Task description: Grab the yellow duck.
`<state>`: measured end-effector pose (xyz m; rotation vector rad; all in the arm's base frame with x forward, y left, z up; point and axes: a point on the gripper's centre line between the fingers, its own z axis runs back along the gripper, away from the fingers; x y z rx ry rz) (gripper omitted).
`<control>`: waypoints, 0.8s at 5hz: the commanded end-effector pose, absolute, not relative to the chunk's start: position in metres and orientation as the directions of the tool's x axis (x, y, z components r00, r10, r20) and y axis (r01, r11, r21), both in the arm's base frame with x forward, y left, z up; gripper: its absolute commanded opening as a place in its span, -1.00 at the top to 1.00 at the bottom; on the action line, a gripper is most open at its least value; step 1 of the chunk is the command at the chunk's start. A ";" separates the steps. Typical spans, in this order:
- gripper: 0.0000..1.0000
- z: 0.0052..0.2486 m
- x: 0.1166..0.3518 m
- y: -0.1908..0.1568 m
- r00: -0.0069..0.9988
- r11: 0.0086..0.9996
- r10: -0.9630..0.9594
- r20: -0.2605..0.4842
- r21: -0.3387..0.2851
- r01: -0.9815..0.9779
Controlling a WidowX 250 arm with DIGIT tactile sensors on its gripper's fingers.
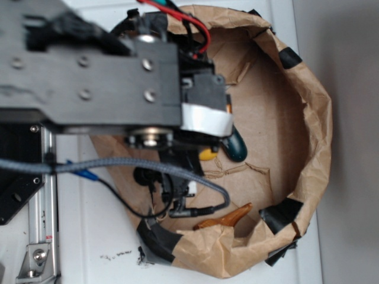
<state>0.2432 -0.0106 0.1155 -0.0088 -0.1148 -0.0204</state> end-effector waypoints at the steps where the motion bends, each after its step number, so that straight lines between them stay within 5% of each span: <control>1: -1.00 0.086 0.255 0.014 0.990 0.999 -0.020 0.143 -0.043 0.026; 4: -1.00 0.066 0.268 -0.049 0.976 0.979 -0.159 0.149 -0.108 0.176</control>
